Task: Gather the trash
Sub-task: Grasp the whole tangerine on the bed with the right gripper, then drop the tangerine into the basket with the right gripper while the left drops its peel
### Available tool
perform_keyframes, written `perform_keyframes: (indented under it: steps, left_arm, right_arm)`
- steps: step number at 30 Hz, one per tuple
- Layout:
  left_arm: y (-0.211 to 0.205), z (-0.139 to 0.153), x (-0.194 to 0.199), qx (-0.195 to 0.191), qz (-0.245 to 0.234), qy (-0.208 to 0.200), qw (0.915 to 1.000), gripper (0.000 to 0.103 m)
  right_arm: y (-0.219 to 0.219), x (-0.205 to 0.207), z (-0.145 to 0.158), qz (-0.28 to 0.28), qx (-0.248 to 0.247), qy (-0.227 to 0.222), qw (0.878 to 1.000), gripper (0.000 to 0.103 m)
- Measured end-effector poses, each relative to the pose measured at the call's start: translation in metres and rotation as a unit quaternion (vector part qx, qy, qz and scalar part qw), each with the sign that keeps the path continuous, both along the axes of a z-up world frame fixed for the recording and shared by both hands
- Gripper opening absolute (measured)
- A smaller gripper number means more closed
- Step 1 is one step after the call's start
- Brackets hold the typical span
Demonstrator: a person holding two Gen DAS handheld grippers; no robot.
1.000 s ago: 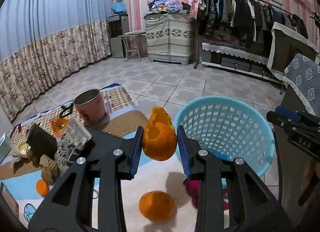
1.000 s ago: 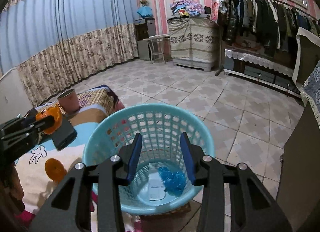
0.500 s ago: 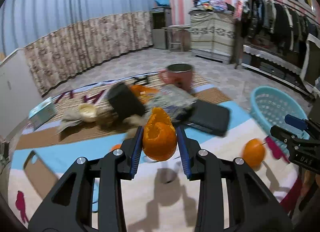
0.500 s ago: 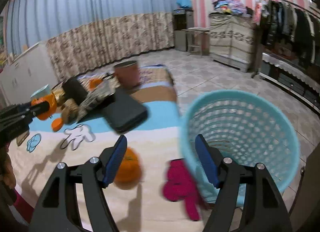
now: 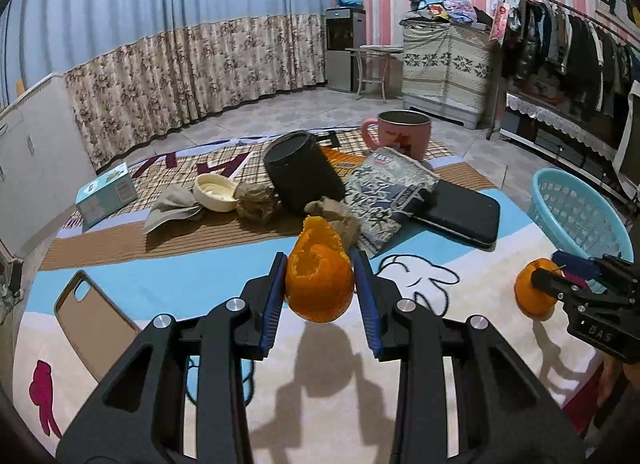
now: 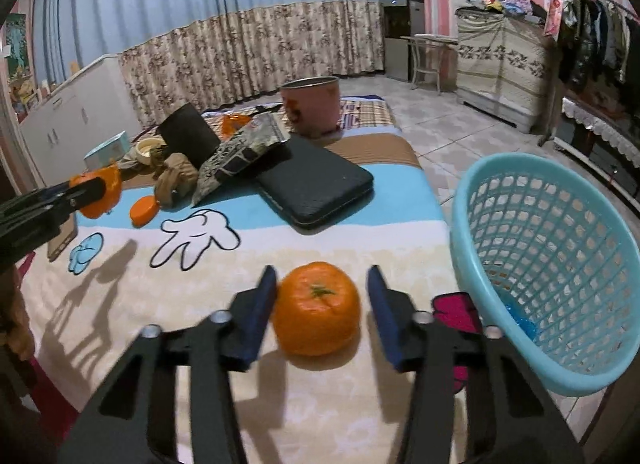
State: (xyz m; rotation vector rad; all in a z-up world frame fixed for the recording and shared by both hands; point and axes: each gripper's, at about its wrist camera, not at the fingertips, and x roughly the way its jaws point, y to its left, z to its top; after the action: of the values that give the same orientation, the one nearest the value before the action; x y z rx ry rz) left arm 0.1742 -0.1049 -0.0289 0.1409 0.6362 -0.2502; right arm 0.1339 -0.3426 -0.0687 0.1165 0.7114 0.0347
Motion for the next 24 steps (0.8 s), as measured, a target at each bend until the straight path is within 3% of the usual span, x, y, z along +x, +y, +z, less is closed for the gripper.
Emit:
perform_keyframes:
  steps: [9,16,24]
  left_arm:
    - [-0.046,0.015,-0.004,0.005,-0.035,-0.014,0.9993,0.033]
    - [-0.132,0.029,-0.01,-0.015,-0.115,-0.026,0.9929,0.033]
    - [-0.242,0.011,-0.013,-0.023,-0.206,0.001,0.9783,0.033]
  right_arm:
    - [-0.032,-0.016,0.024,-0.038,-0.001,-0.046,0.998,0.039]
    - [-0.123,-0.043,0.061,-0.13,-0.018,-0.071,0.989,0.039]
    - [-0.194,-0.062,0.063,-0.194,-0.028,-0.058,0.979,0.039]
